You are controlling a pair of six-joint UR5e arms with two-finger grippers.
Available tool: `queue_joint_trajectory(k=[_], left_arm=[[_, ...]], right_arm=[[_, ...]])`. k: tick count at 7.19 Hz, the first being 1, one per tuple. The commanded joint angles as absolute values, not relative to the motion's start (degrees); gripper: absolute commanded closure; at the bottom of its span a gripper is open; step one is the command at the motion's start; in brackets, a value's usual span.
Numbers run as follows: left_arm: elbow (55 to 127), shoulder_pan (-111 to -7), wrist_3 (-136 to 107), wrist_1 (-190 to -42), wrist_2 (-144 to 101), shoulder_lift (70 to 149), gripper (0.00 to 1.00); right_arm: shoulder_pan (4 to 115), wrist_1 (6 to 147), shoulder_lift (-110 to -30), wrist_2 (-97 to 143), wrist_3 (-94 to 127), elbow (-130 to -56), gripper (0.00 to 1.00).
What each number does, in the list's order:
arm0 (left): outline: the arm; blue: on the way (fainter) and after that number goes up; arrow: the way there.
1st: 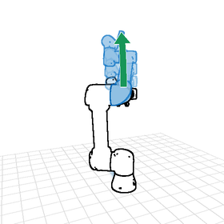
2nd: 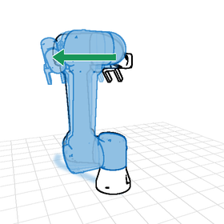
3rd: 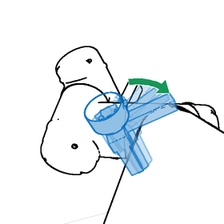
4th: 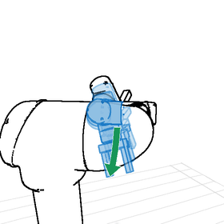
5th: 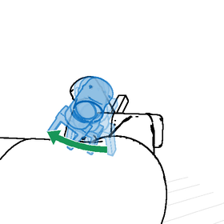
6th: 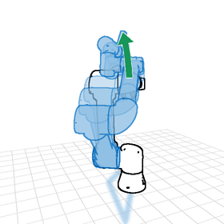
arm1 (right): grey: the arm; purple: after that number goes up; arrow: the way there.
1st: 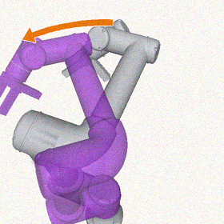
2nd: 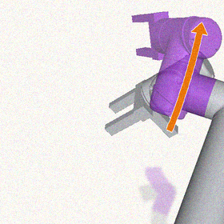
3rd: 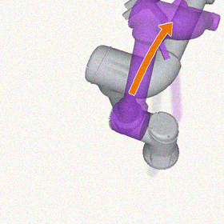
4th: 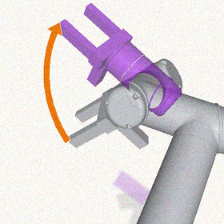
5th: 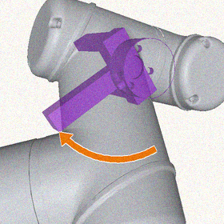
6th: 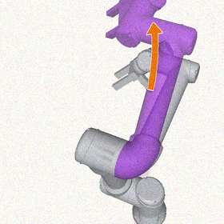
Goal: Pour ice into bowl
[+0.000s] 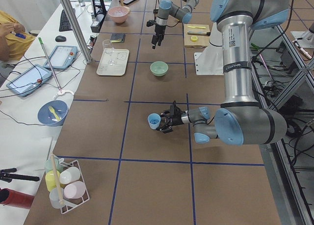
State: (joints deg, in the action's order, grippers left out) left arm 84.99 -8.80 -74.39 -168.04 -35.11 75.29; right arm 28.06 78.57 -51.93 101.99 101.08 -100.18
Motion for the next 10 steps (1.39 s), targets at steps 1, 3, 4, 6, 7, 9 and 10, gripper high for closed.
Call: queue_joint_trajectory(k=[1, 3, 4, 6, 7, 9, 10], left_arm=[[83.9, -9.7, -71.0, -168.0, -35.0, 76.1, 0.0], [83.8, -12.3, -68.6, -167.7, -35.0, 78.2, 0.0], [83.6, -13.6, -68.6, -167.4, -35.1, 79.2, 0.0], [82.5, -15.3, -68.6, -167.3, -35.1, 80.1, 0.0], [81.8, -16.3, -68.6, -167.3, -35.1, 80.9, 0.0], [81.2, -17.3, -68.6, -167.3, -35.2, 80.9, 0.0], [81.3, -17.8, -68.6, -167.3, -35.2, 80.9, 0.04]], right_arm=[[28.0, 78.6, -51.9, 101.7, 101.1, -100.2, 0.0], [28.0, 78.6, -51.9, 101.7, 101.1, -100.3, 0.0], [28.0, 78.6, -52.0, 101.7, 101.1, -100.2, 0.0], [28.0, 78.6, -51.9, 101.7, 101.1, -100.3, 0.0], [28.0, 78.6, -51.9, 101.7, 101.1, -100.3, 0.0], [28.0, 78.6, -51.9, 101.6, 101.1, -100.3, 0.0], [28.0, 78.6, -51.8, 101.7, 101.1, -100.3, 0.0]])
